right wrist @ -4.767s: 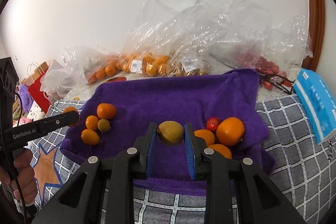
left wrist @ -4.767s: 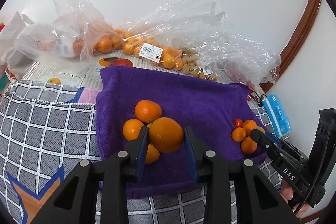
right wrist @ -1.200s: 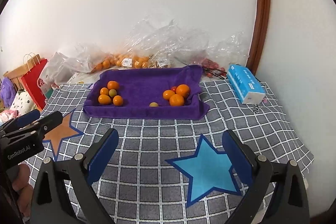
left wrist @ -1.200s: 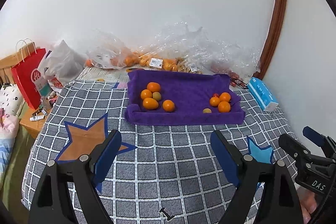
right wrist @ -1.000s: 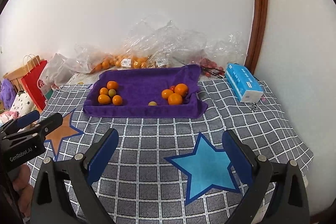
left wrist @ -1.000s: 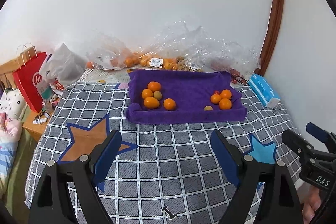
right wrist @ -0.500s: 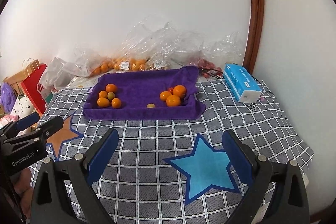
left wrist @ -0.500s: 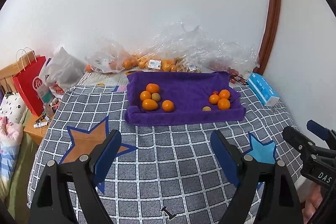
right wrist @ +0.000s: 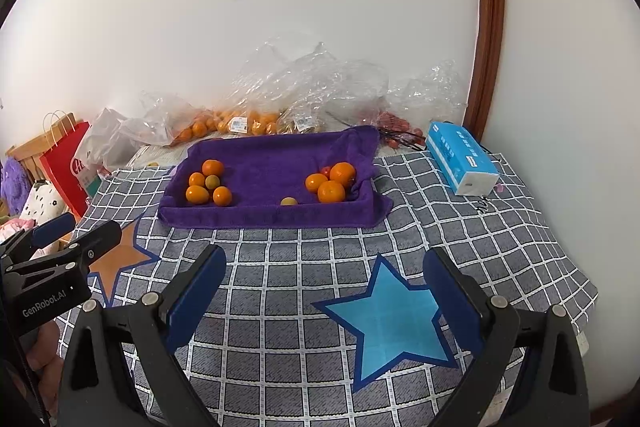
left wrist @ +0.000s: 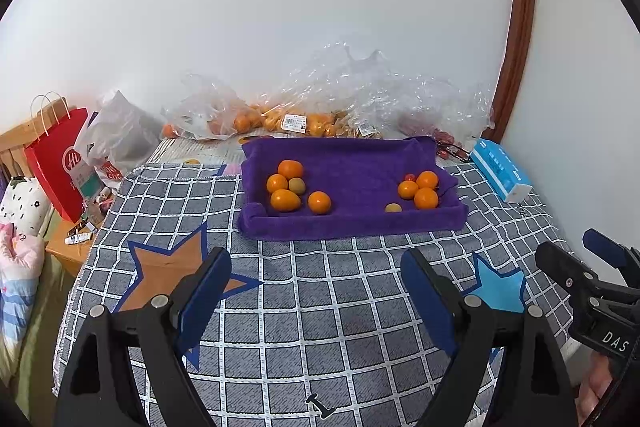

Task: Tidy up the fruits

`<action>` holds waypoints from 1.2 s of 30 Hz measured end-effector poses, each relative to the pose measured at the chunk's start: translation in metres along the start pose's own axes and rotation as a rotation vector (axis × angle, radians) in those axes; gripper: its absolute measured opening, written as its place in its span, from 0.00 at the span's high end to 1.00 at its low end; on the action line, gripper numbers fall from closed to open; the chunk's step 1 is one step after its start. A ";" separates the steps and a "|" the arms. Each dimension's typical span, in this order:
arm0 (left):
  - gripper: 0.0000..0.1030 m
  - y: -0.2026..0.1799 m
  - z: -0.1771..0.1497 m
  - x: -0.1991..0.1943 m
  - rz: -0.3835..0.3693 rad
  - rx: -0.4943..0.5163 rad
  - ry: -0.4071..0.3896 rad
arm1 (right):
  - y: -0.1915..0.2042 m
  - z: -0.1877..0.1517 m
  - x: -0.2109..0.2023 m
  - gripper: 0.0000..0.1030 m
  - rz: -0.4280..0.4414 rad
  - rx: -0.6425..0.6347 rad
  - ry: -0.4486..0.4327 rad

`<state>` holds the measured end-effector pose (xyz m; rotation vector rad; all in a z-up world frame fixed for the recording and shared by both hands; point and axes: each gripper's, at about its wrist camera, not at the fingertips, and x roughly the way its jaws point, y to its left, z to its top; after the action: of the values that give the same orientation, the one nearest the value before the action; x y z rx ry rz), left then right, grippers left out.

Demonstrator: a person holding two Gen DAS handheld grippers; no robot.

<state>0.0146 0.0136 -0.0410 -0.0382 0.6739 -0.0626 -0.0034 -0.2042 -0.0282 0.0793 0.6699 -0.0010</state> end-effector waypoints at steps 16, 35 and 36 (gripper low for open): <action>0.16 -0.002 0.002 -0.002 0.014 -0.003 -0.002 | -0.003 0.001 -0.004 0.05 0.005 0.010 -0.008; 0.16 -0.002 0.001 -0.005 0.018 -0.005 -0.005 | -0.004 0.002 -0.009 0.05 0.002 0.005 -0.016; 0.16 -0.002 0.001 -0.005 0.017 -0.005 -0.005 | -0.004 0.002 -0.009 0.05 0.000 0.003 -0.016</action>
<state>0.0109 0.0117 -0.0371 -0.0377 0.6691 -0.0438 -0.0089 -0.2083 -0.0213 0.0825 0.6534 -0.0027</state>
